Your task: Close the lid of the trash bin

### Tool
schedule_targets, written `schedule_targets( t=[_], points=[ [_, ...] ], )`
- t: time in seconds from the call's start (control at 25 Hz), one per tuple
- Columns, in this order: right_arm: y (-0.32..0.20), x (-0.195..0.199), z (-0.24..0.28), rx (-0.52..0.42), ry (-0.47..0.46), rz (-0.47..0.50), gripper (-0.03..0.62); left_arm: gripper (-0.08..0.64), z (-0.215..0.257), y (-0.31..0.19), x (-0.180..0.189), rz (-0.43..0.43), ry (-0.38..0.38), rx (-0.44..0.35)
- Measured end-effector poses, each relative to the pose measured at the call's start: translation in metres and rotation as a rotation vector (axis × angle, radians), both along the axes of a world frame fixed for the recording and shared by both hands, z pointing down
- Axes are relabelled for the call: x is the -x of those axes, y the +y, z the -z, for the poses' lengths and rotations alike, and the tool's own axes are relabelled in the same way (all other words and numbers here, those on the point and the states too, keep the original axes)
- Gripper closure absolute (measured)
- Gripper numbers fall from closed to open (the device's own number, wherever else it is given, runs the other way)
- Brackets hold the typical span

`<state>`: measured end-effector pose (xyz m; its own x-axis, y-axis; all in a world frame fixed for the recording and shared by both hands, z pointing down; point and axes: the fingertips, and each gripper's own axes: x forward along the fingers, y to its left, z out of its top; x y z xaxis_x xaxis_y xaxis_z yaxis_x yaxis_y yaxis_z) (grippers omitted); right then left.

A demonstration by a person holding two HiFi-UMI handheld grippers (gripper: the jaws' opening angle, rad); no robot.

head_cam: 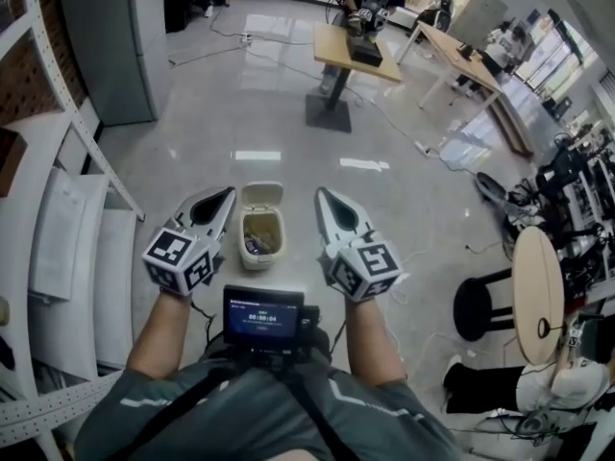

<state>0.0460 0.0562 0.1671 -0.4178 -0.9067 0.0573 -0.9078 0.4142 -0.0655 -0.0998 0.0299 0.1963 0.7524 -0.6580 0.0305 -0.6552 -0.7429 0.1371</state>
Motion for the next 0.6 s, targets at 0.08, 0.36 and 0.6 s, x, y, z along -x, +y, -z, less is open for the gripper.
schedule_targets(
  t=[0.08, 0.36, 0.6],
  points=[
    [-0.014, -0.003, -0.001, -0.003, -0.001, 0.009, 0.6, 0.566, 0.001, -0.012, -0.002, 0.009, -0.002, -0.004],
    [-0.073, -0.017, 0.01, -0.042, 0.001, 0.071, 0.6, 0.566, 0.007, -0.067, -0.017, 0.075, -0.024, -0.02],
    [-0.13, -0.053, 0.015, -0.071, -0.014, 0.101, 0.6, 0.566, 0.015, -0.118, -0.044, 0.123, -0.052, -0.044]
  ],
)
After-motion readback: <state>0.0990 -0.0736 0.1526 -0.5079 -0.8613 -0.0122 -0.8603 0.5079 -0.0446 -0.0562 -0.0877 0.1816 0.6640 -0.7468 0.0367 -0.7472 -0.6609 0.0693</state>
